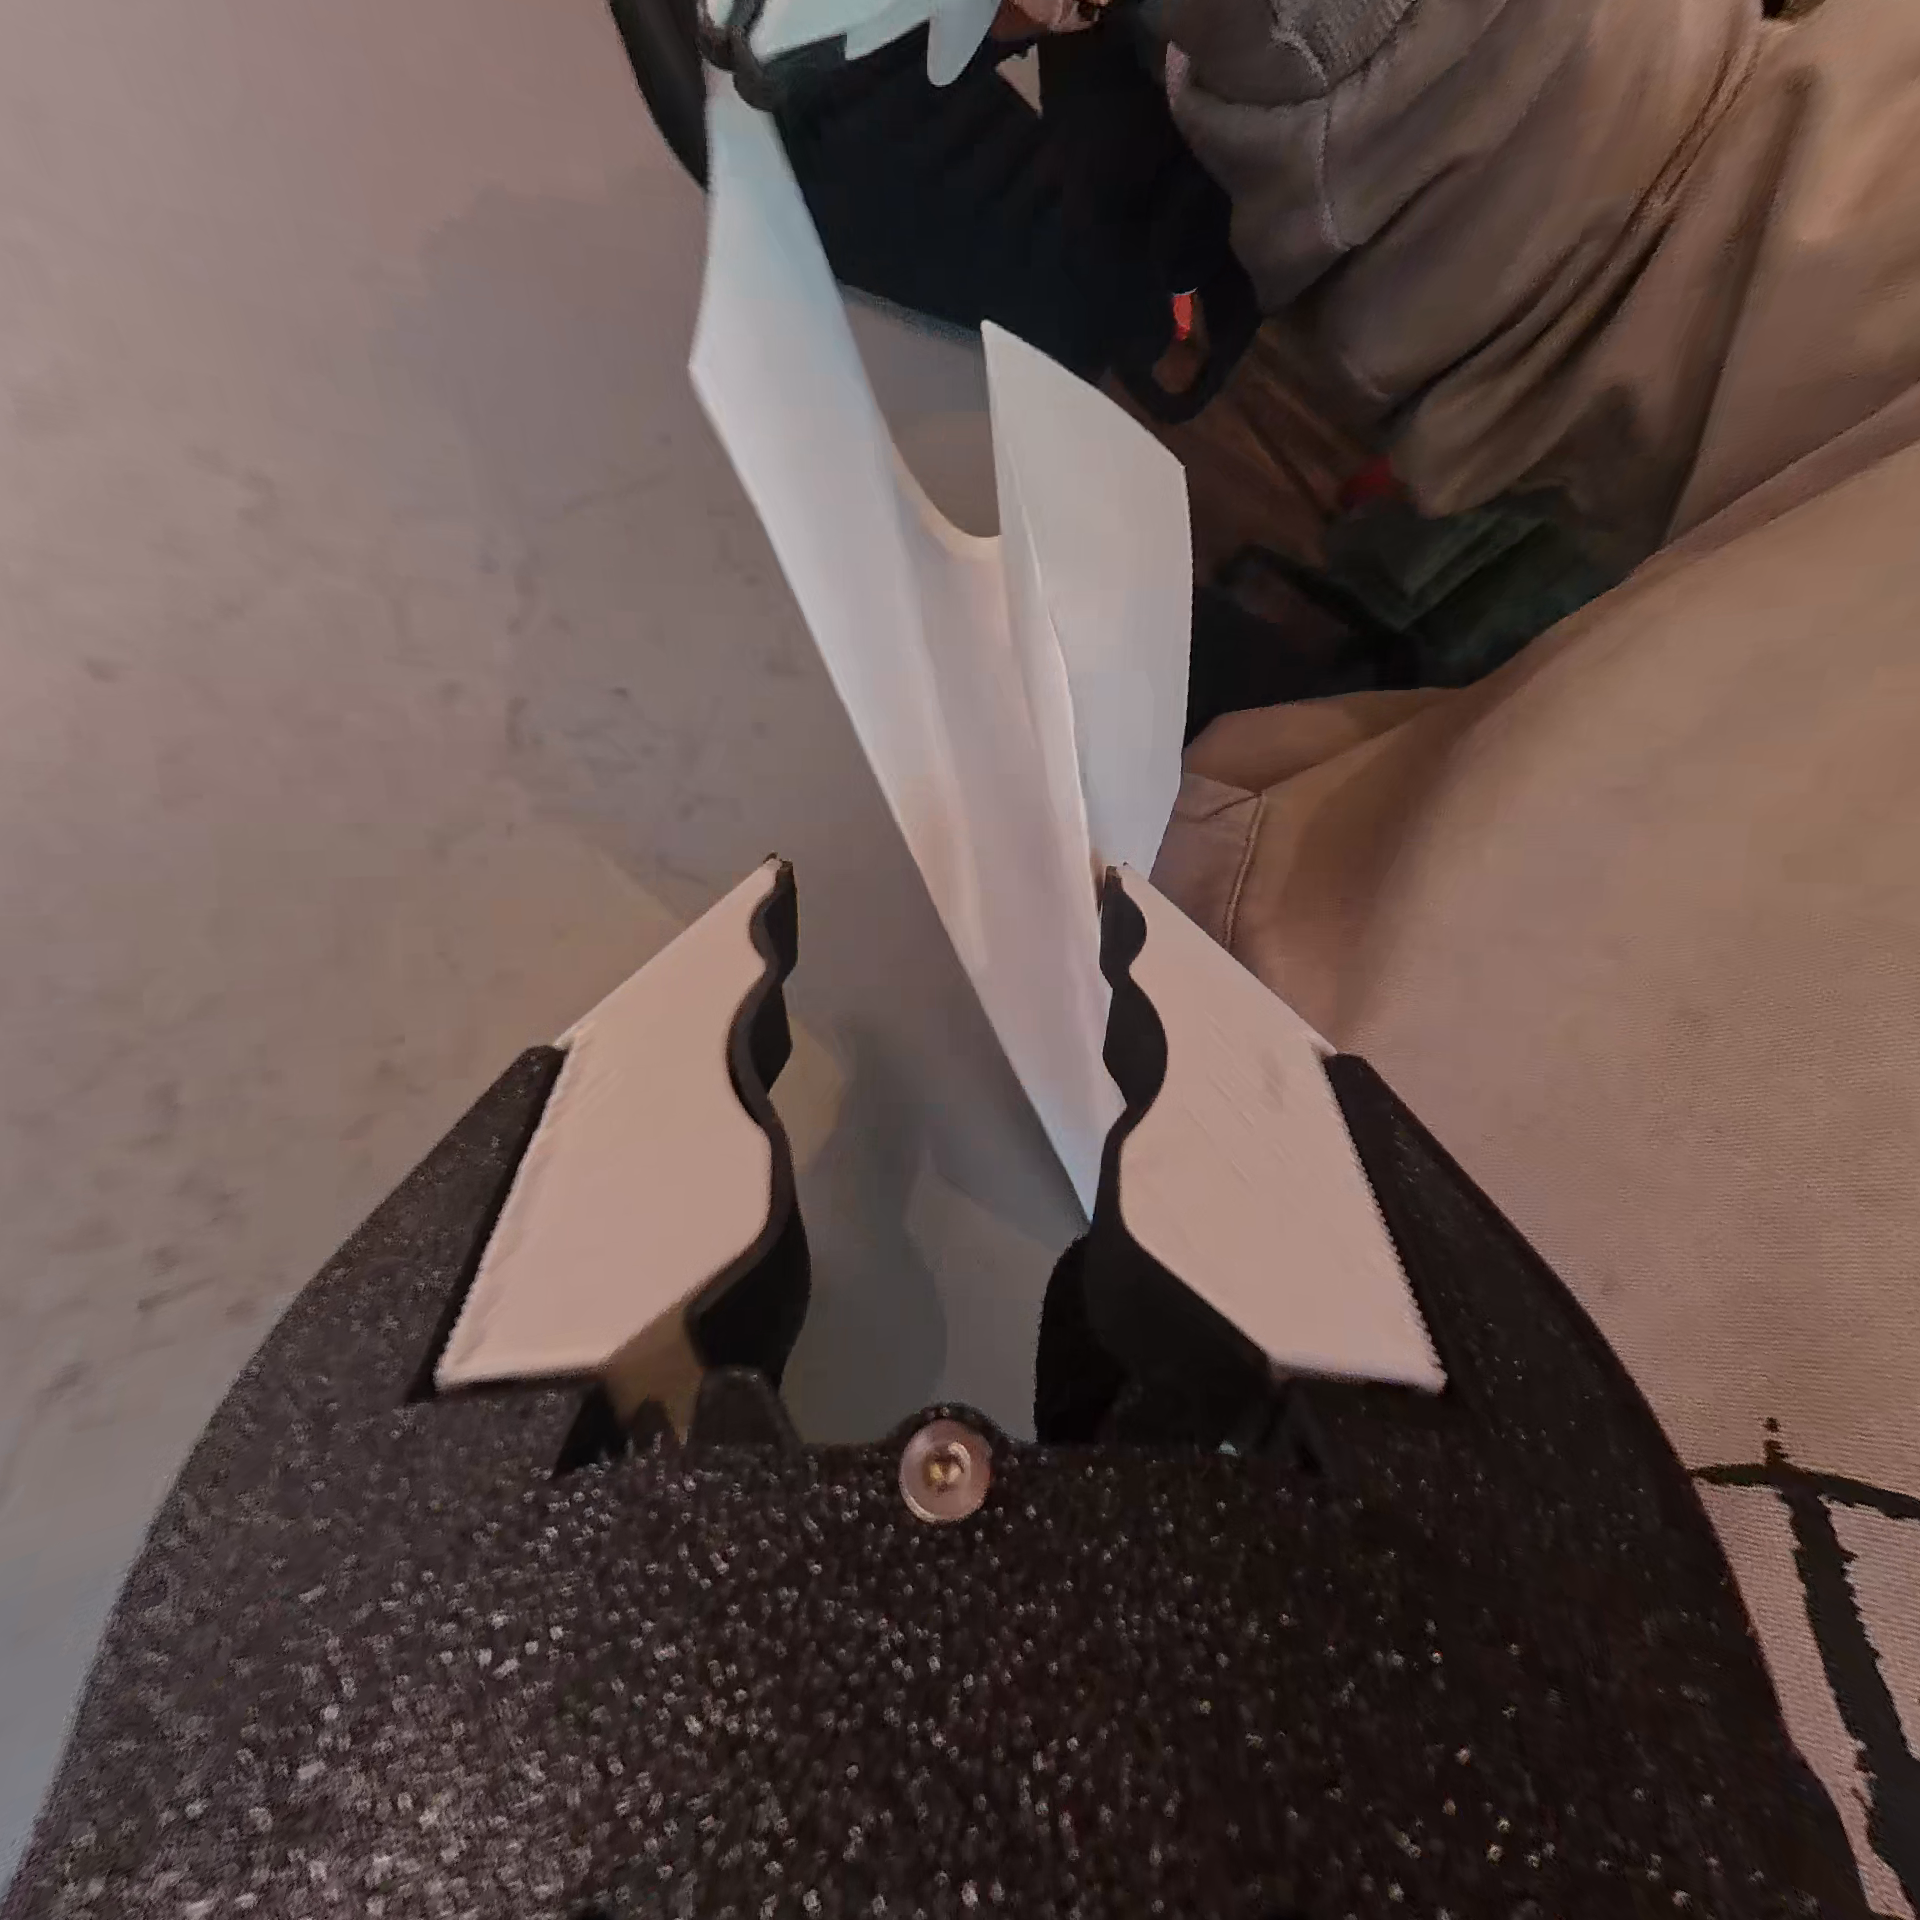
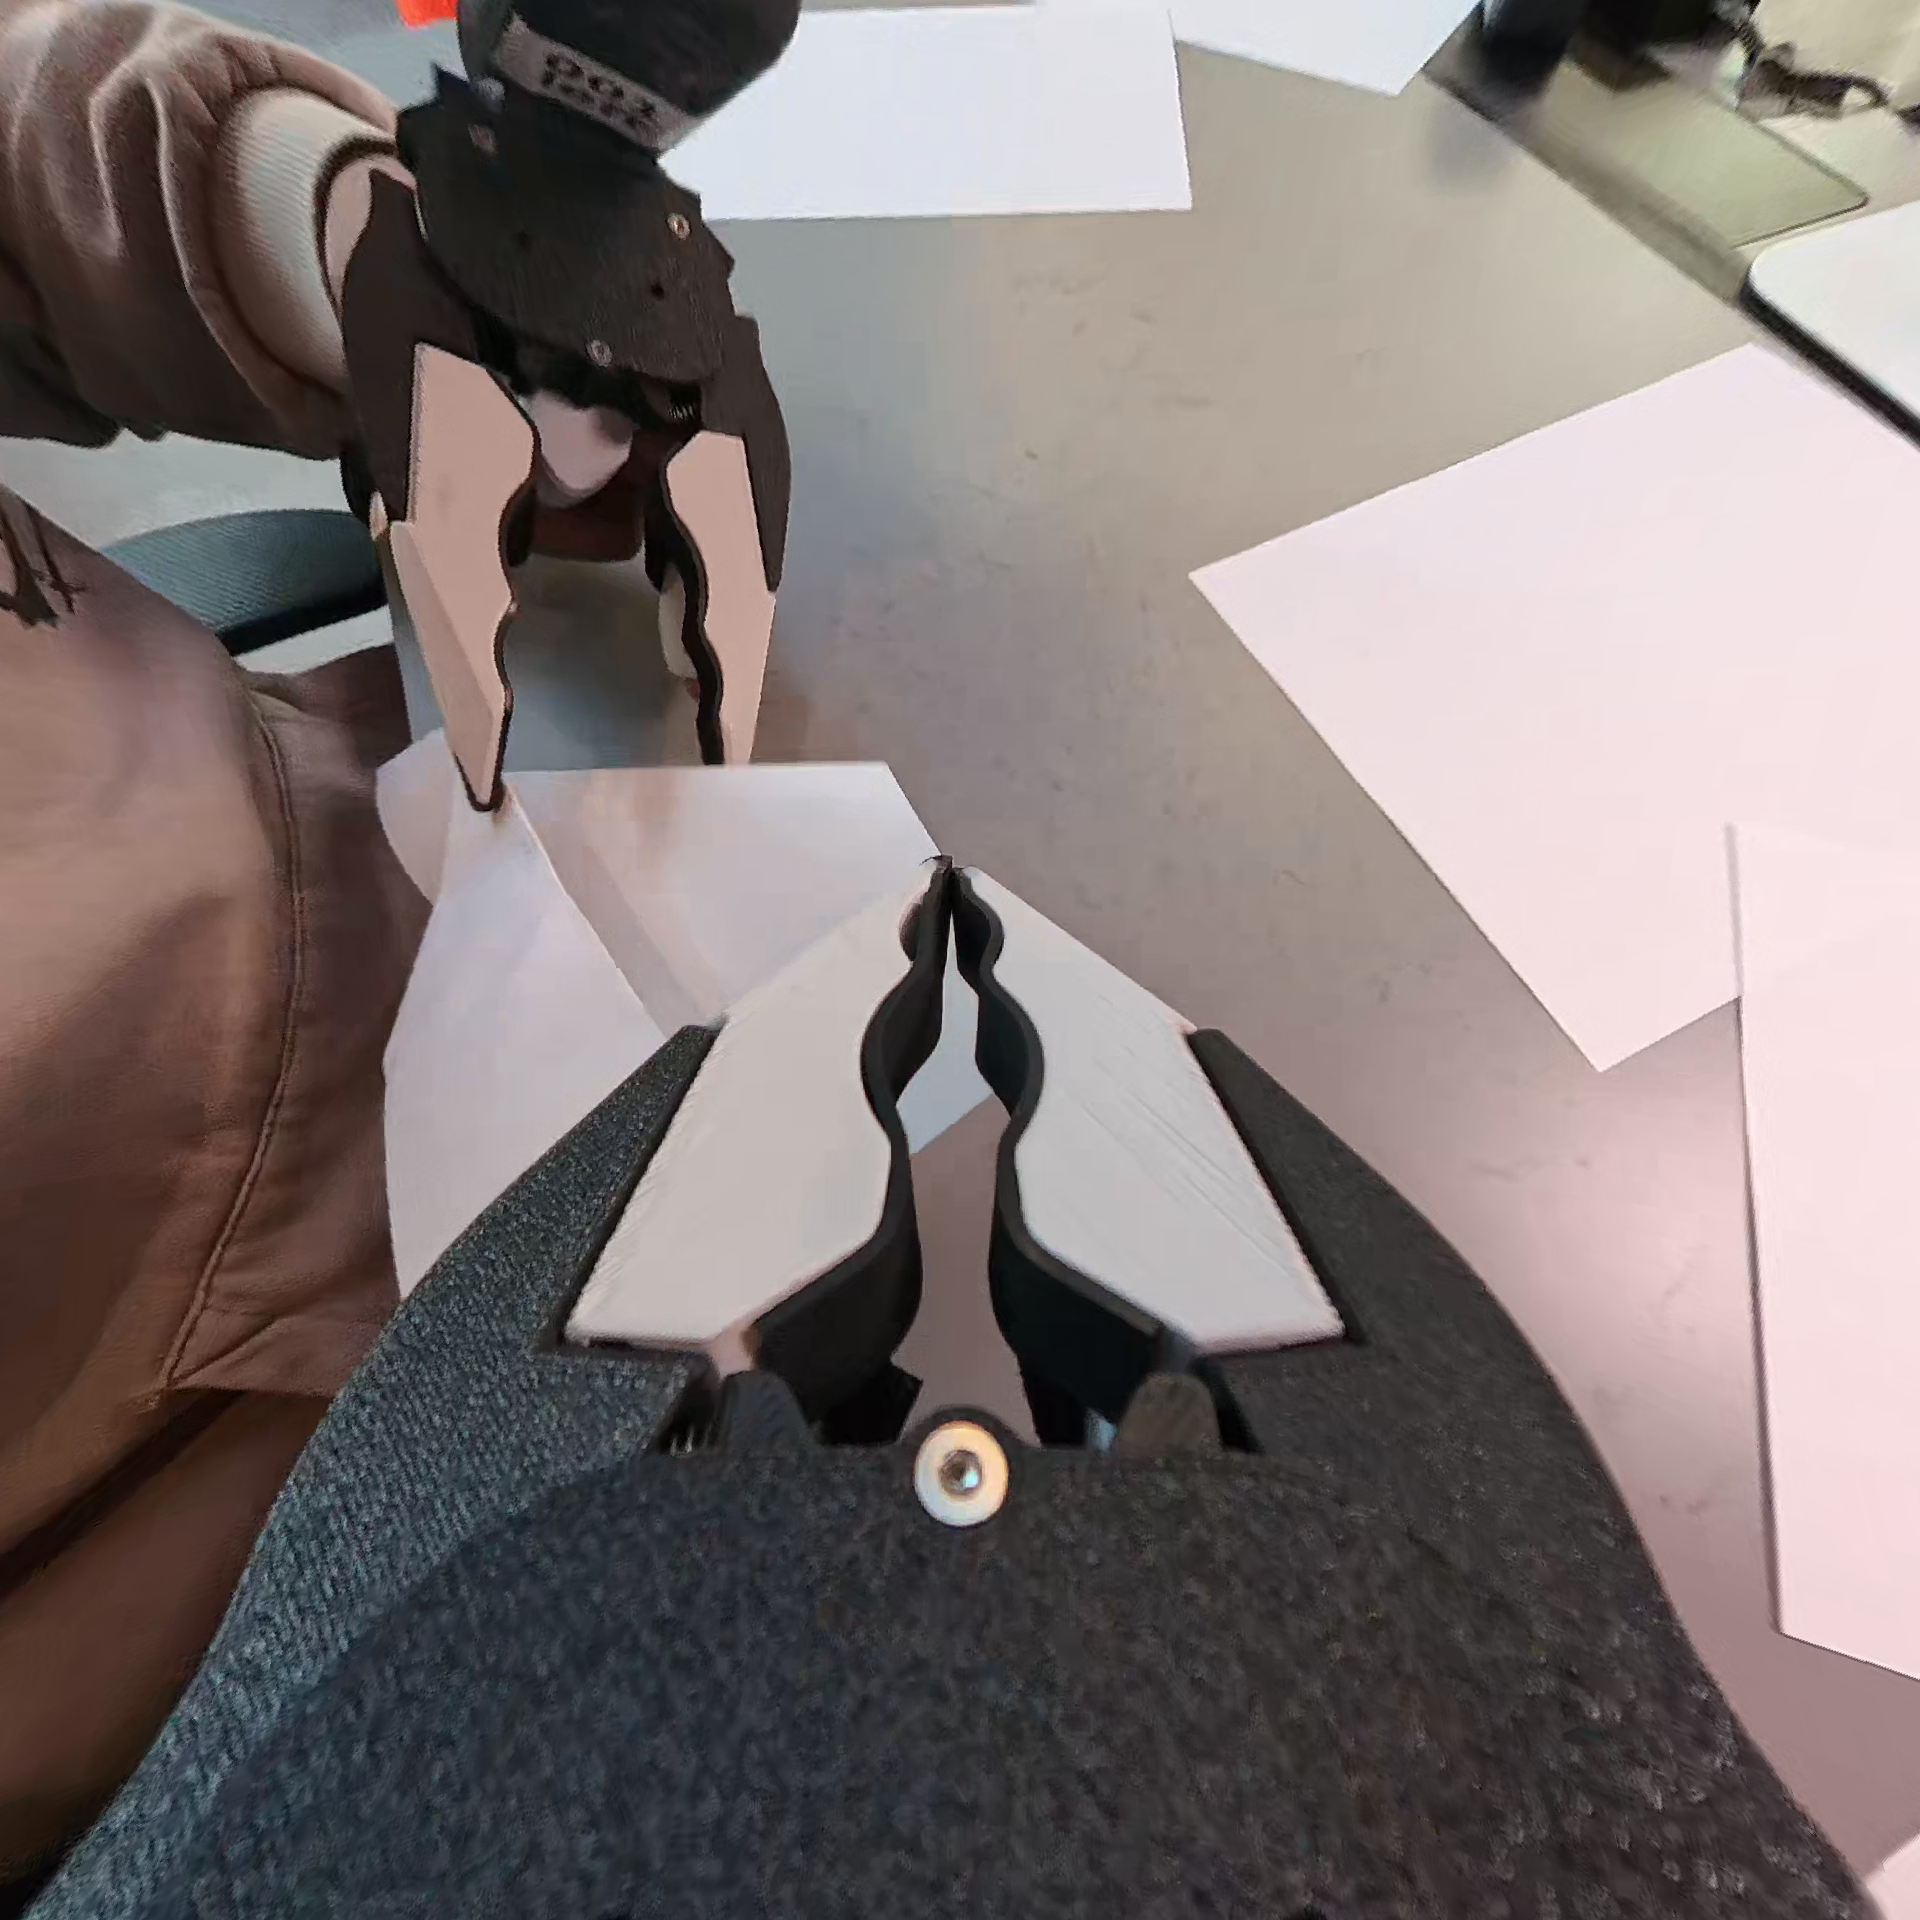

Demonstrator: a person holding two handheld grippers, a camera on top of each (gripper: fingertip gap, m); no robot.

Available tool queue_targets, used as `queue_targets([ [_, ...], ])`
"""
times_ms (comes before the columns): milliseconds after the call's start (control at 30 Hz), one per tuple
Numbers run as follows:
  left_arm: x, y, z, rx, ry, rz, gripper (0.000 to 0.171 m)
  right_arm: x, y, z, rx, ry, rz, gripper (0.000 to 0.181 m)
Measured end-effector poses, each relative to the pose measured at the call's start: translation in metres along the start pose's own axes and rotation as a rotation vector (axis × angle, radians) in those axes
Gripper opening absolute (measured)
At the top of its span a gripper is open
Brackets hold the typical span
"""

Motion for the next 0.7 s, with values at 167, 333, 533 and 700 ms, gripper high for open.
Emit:
queue_targets([
  [167,-0.008,0.001,-0.020,-0.037,0.066,0.004,0.031,-0.005,-0.029,-0.034,-0.089,-0.075,0.098,0.000],
  [333,-0.002,-0.023,-0.058,-0.072,0.301,-0.231,0.000,-0.001,-0.071,-0.071,-0.247,-0.160,0.195,0.000],
  [533,0.004,-0.035,-0.066,-0.071,0.347,-0.343,0.000,0.003,-0.076,-0.049,-0.214,-0.143,0.249,0.000],
  [700,0.005,-0.031,-0.044,-0.077,0.170,-0.204,0.029,-0.003,-0.079,-0.012,-0.138,-0.030,0.218,0.026],
])
Point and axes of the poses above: each gripper's, where its closed fingertips meet, y out along the fingers, z out of its underside, x = y × z across the jaws, the point moved 3 cm from there along -y, back along the fingers, and after that the axes turned 3 degrees about x, right-handed, at the moved point
